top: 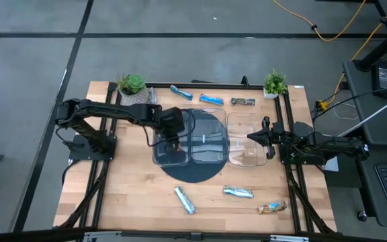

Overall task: Pick and place Granola Bars by type
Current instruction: Put the yellow granola bar into the center transparent bin

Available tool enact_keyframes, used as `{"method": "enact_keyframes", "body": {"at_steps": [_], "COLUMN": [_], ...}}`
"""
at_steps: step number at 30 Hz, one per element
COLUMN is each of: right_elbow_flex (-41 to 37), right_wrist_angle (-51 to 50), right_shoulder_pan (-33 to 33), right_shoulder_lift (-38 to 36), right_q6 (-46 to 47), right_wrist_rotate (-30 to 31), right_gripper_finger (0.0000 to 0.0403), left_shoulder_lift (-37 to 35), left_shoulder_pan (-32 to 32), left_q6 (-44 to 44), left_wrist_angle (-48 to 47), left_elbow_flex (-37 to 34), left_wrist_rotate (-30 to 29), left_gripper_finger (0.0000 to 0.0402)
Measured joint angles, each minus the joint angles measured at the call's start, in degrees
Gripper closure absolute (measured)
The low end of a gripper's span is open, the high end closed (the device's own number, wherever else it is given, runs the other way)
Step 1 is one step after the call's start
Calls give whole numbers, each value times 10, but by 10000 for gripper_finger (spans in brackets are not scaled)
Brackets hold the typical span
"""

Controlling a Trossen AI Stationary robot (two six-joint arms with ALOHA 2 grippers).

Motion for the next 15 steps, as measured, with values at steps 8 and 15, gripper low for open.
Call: {"method": "enact_keyframes", "body": {"at_steps": [8, 15], "right_elbow_flex": [0, 0], "right_wrist_angle": [0, 0], "right_shoulder_pan": [0, 0], "right_shoulder_lift": [0, 0], "right_q6": [0, 0], "right_wrist_rotate": [0, 0], "right_gripper_finger": [395, 395], "left_shoulder_lift": [-49, -86], "left_shoulder_pan": [-80, -156], "left_q6": [46, 74], "left_wrist_angle": [-1, -3], "left_elbow_flex": [73, 105], "left_wrist_rotate": [0, -4], "left_gripper_finger": [308, 302]}}
